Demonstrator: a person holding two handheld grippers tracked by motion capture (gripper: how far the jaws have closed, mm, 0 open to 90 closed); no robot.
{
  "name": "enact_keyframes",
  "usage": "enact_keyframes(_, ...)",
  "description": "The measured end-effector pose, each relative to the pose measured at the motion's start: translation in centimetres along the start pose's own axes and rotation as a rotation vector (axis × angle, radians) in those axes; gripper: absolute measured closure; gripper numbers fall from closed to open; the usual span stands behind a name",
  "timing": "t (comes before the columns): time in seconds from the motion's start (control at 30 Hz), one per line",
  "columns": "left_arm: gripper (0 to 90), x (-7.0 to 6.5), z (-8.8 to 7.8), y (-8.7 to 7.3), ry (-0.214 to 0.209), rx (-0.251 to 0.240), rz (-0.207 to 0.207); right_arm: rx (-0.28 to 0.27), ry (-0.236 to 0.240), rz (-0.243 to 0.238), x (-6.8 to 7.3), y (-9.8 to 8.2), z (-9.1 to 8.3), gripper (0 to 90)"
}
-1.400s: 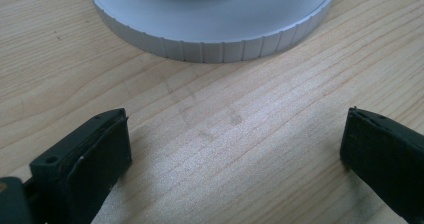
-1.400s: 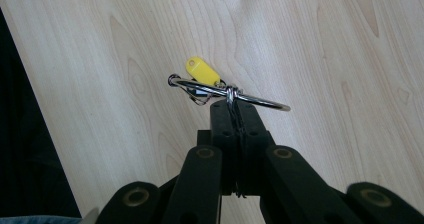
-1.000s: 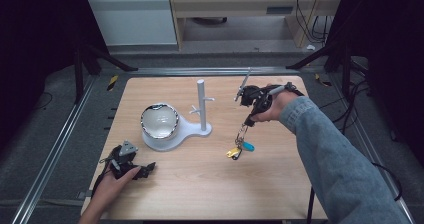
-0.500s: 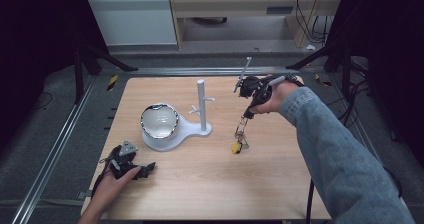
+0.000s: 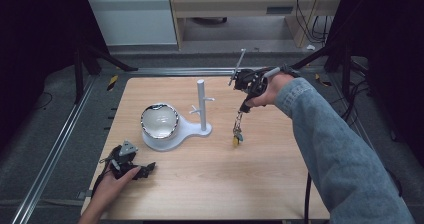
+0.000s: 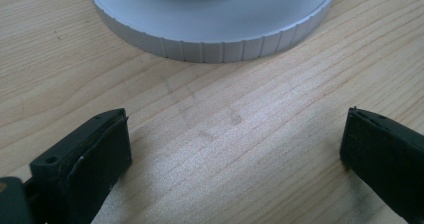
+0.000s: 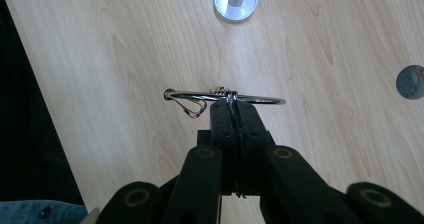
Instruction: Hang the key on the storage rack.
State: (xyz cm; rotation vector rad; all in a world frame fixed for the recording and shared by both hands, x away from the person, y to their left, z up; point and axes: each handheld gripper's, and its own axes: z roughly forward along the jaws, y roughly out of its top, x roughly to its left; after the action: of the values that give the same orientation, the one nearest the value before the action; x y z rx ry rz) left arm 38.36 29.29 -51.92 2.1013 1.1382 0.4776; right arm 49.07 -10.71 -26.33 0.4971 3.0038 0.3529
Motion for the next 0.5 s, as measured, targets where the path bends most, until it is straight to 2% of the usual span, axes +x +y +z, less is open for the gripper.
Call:
enact_keyframes(0.07,0.0,0.0,0.0,0.0,0.0,0.0,0.0,0.004,0.002,0.011,0.1,0.2,-0.1,88.5)
enact_keyframes(0.13,0.0,0.0,0.0,0.0,0.0,0.0,-0.001,0.01,0.007,-0.003,0.0,0.5,-0.1,88.5)
enact_keyframes(0.5,0.0,0.0,0.0,0.0,0.0,0.0,0.0,0.017,0.007,-0.012,0.0,1.5,-0.4,88.5)
